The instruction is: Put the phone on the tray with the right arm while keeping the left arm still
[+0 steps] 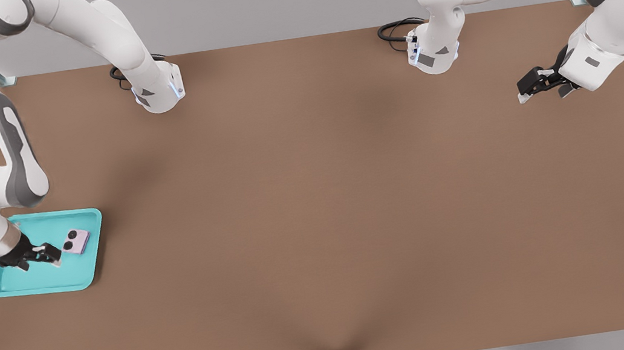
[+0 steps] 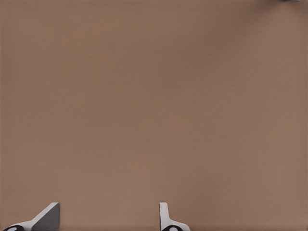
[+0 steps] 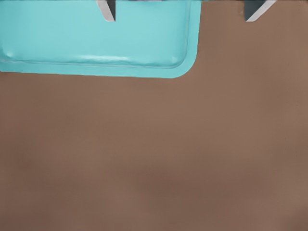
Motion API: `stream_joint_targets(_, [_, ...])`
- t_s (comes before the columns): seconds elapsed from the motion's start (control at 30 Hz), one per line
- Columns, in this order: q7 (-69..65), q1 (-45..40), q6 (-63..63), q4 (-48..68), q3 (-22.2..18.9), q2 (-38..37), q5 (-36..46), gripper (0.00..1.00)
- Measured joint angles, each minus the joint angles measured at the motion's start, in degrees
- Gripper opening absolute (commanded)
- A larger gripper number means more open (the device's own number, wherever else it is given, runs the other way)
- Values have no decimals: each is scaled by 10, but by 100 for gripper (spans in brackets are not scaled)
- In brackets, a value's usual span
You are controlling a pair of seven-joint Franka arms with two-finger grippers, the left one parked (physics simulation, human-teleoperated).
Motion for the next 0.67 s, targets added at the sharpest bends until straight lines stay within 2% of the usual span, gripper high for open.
stream_joint_targets(0.03, [-2,48,-39,56,22,-9,0,100])
stream_joint_targets(0.07, [-1,119,-77,91,13,-45,5,100])
stream_joint_targets(0.1, [1,216,-112,110,-53,-95,29,100])
stream_joint_targets(0.13, [2,329,-146,120,-161,-139,63,100])
stream_joint_targets(0.17, [4,476,-181,124,-319,-188,101,100])
stream_joint_targets(0.2, [6,604,-217,120,-451,-238,135,100])
stream_joint_targets(0.23, [8,683,-248,104,-522,-276,161,100])
stream_joint_targets(0.27, [9,733,-276,110,-560,-288,184,100])
stream_joint_targets(0.33, [12,787,-331,136,-590,-284,216,100])
stream_joint_targets(0.43, [16,812,-384,182,-593,-230,240,100])
stream_joint_targets(0.57, [21,726,-432,243,-586,-179,252,100])
stream_joint_targets(0.67, [23,714,-452,248,-582,-177,255,100])
